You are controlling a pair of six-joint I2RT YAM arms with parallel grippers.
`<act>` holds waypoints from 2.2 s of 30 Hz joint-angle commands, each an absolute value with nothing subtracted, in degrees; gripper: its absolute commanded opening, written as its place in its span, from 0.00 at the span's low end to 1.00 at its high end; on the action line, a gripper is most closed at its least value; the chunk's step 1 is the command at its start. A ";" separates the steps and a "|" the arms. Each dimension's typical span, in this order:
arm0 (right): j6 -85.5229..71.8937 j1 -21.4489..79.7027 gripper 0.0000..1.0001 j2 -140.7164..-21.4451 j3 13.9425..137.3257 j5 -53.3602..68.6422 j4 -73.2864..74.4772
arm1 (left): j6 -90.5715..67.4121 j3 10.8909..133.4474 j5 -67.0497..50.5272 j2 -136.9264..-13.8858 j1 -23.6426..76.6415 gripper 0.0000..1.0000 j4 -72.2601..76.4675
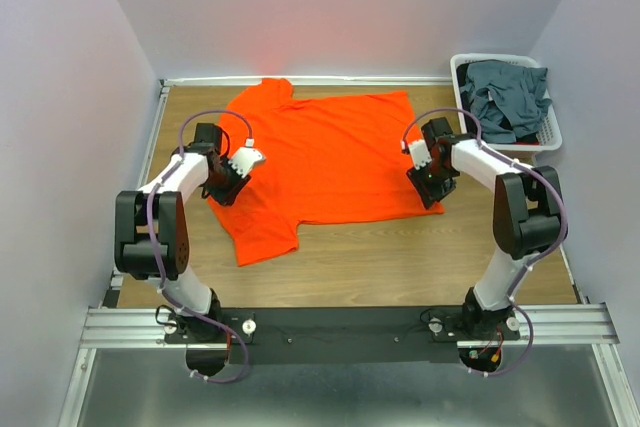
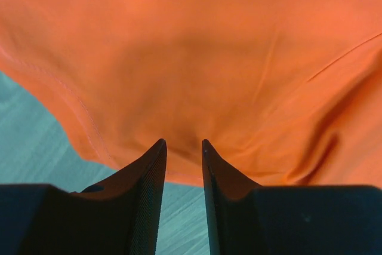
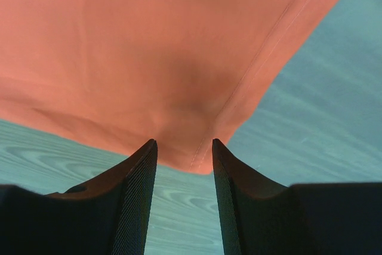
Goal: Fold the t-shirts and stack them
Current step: Flatten the tshirt out
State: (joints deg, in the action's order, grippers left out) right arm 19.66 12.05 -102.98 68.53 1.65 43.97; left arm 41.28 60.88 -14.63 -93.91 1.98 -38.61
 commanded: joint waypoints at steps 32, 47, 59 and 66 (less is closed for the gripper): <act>18.02 15.64 0.49 -109.60 76.03 0.35 42.54 | 35.95 64.34 -19.16 -98.61 -5.44 0.39 -35.08; 17.76 15.64 0.50 -99.06 66.08 6.75 43.06 | 41.92 60.71 -21.51 -93.43 -8.88 0.41 -41.65; 16.00 8.35 0.71 -113.80 102.22 7.12 43.77 | 30.07 100.34 -35.94 -107.91 -8.88 0.66 -42.54; 12.04 6.07 0.65 -131.56 125.66 5.54 43.42 | 17.51 123.30 -34.11 -126.62 -8.88 0.67 -36.22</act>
